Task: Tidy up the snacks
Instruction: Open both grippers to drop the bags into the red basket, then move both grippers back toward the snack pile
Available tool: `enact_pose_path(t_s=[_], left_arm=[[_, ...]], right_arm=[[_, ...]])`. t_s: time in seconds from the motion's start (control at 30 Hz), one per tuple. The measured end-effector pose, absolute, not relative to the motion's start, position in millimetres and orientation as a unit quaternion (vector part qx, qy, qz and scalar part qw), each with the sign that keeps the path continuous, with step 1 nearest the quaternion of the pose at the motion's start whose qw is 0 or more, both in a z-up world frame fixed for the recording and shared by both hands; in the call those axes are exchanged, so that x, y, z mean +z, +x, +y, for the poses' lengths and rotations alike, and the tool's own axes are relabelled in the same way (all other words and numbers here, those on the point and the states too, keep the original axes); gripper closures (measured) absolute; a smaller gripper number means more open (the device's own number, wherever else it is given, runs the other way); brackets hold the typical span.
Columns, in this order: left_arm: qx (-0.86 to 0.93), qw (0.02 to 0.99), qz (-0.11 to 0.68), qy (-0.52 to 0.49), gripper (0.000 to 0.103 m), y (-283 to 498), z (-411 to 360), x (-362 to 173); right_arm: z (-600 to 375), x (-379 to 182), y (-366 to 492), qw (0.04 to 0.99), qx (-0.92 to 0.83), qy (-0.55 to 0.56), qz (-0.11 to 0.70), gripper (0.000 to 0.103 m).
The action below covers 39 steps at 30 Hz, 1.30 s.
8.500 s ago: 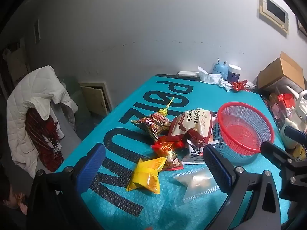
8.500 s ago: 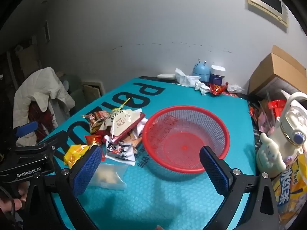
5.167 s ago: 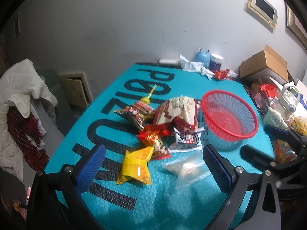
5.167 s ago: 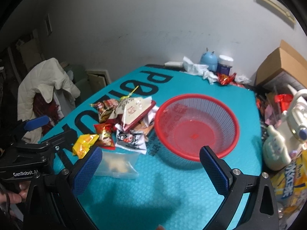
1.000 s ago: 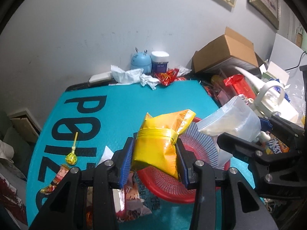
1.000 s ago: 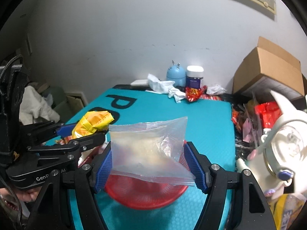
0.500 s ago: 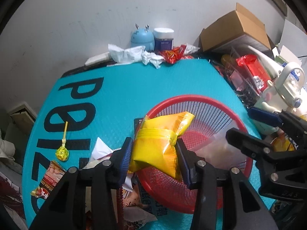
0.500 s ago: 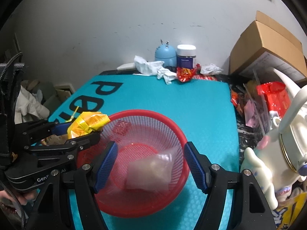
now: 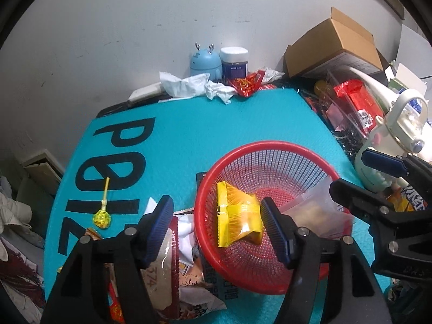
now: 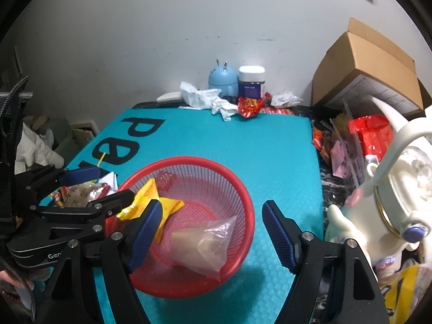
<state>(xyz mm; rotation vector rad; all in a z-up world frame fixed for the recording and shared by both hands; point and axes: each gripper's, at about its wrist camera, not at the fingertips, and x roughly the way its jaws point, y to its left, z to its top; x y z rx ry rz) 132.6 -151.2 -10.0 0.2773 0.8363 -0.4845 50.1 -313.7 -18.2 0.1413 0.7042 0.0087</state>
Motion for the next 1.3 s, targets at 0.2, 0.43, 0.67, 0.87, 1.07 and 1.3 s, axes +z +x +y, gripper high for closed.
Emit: enact_pose_path(t_s=[0.2,0.43,0.67,0.87,1.07,1.3], left_arm=[[-0.230,0.885,0.387,0.121,0.037,122.0,-139.9,9.0],[-0.219,0.899,0.364,0.106,0.037,103.7,-119.8,33.2],[-0.206,0.910,0.347,0.095,0.037,82.0,-96.5,47.6],[-0.193,0.917,0.338,0.087,0.037,64.2,-75.6,54.2],[-0.174,0.923,0.332,0.082,0.037,48.0,-53.7,57.6],[-0.156,0.928,0.330,0.074,0.037,34.1,-30.0,57.0]], right_arm=[[-304.2,1.6,37.9,0.945,0.007,0.056,0.323,0.026],[-289.4,23.2,20.6,0.953,0.017,0.045,0.299,0.026],[-269.9,36.0,2.7,0.957,0.036,0.033,0.285,0.026],[-250.8,41.0,-9.5,0.958,0.060,0.028,0.280,0.026],[-231.5,40.3,-16.5,0.956,0.084,0.023,0.280,0.026],[-207.9,37.8,-21.7,0.953,0.112,0.015,0.283,0.026]])
